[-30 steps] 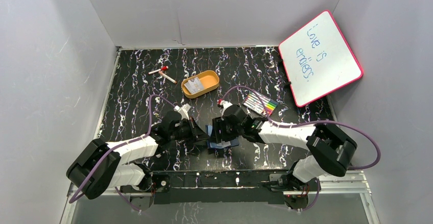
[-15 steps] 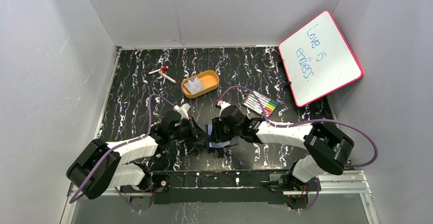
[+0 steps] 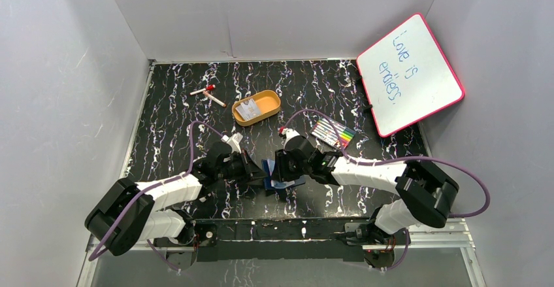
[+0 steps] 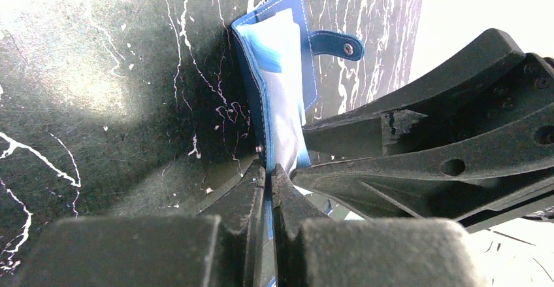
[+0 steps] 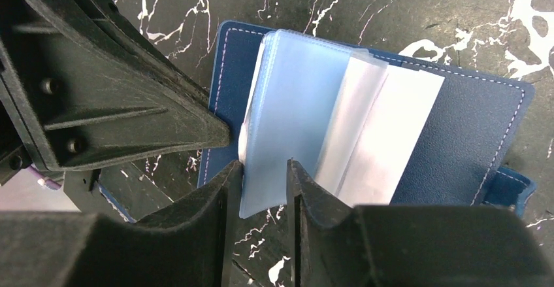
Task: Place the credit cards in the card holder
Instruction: Open the card holder at the center of the board.
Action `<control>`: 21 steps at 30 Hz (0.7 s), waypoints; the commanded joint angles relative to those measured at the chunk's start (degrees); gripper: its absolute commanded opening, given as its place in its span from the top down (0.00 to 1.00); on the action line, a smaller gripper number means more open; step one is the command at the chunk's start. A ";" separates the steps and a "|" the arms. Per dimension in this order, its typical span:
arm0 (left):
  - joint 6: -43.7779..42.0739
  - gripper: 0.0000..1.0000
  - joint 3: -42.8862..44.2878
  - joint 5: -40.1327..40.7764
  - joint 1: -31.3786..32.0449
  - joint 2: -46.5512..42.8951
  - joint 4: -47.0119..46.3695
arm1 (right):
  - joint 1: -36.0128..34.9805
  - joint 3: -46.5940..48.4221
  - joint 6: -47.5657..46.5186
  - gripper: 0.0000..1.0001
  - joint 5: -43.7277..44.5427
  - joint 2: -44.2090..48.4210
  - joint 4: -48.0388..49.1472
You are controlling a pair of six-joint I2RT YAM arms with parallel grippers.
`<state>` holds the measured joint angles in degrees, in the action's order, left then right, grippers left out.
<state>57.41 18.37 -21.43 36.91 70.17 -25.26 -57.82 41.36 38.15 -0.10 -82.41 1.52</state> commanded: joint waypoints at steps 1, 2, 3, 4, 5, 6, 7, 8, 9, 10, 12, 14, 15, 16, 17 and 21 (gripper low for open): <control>-1.24 1.00 1.21 -0.27 -0.10 -1.12 0.77 | 0.22 -0.72 -0.51 0.58 0.91 1.82 0.67; -1.17 1.00 1.29 -0.33 -0.13 -0.97 0.72 | 0.22 -0.82 -0.45 0.56 0.74 1.86 0.74; -1.22 1.00 1.36 -0.35 -0.09 -0.80 0.58 | 0.18 -0.91 -0.37 0.56 0.72 1.90 0.88; -1.20 1.00 1.40 -0.45 -0.09 -0.75 0.58 | 0.18 -1.01 -0.36 0.56 0.78 2.03 0.93; -1.24 1.00 1.48 -0.50 -0.08 -0.66 0.56 | 0.19 -0.89 -0.36 0.56 0.84 2.00 0.94; -1.17 1.00 1.49 -0.56 -0.10 -0.70 0.58 | 0.20 -0.90 -0.36 0.56 0.85 1.98 0.94; -1.22 1.00 1.49 -0.50 -0.09 -0.80 0.63 | 0.17 -0.92 -0.36 0.56 0.85 1.99 0.95; -1.24 1.00 1.49 -0.46 -0.08 -0.87 0.71 | 0.20 -0.88 -0.36 0.56 0.83 1.91 0.94; -1.32 1.00 1.49 -0.45 -0.08 -0.89 0.81 | 0.17 -0.85 -0.36 0.56 0.88 1.95 0.95; -1.32 1.00 1.49 -0.45 -0.08 -0.83 0.90 | 0.18 -0.89 -0.36 0.56 0.89 2.01 0.94; -1.41 1.00 1.50 -0.35 -0.08 -0.76 1.00 | 0.17 -1.14 -0.19 0.51 1.00 2.27 1.19; -1.40 1.00 1.48 -0.32 -0.08 -0.66 1.00 | 0.17 -1.32 -0.09 0.47 1.34 2.72 1.17; -1.42 1.00 1.47 -0.31 -0.08 -0.65 0.93 | 0.17 -1.32 -0.09 0.46 1.61 2.92 1.06; -1.42 1.00 1.49 -0.34 -0.08 -0.57 0.84 | 0.19 -1.35 -0.06 0.47 1.59 3.07 0.97; -1.40 1.00 1.49 -0.37 -0.08 -0.56 0.80 | 0.21 -1.37 -0.09 0.47 1.59 3.14 0.95; -1.41 1.00 1.71 -0.43 -0.08 -0.56 0.81 | 0.19 -1.58 -0.25 0.55 1.24 3.26 0.89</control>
<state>56.75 18.37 -21.43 36.91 70.17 -25.02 -57.78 40.27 38.20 0.30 -80.93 1.39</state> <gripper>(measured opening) 0.019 0.477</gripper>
